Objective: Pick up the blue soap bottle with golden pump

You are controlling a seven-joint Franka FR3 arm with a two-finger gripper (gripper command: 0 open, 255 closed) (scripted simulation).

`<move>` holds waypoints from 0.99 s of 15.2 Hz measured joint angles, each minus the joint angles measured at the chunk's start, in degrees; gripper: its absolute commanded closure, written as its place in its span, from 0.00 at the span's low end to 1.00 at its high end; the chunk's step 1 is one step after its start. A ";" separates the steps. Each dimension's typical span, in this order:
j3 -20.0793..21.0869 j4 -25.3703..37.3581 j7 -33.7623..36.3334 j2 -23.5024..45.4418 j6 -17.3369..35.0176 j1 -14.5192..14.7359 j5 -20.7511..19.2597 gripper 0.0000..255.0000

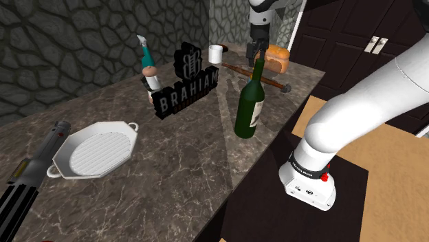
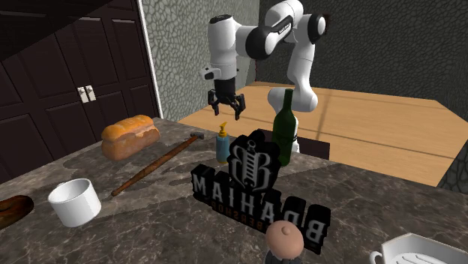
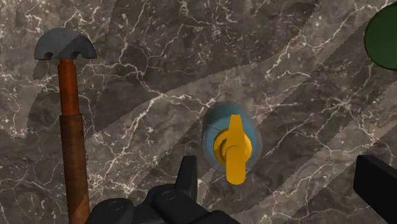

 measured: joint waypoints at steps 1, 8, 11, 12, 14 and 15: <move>-0.68 1.03 -0.89 1.33 0.32 -0.20 -0.03 0.00; -1.88 -1.93 -1.71 3.96 5.91 -0.53 -0.20 0.00; -1.96 -2.62 -1.70 4.09 6.76 -0.55 -0.24 1.00; -1.96 -2.67 -1.69 4.10 6.82 -0.55 -0.24 1.00; -1.96 -2.71 -1.68 4.10 6.87 -0.55 -0.24 1.00; -1.96 -2.71 -1.68 4.10 6.88 -0.55 -0.24 1.00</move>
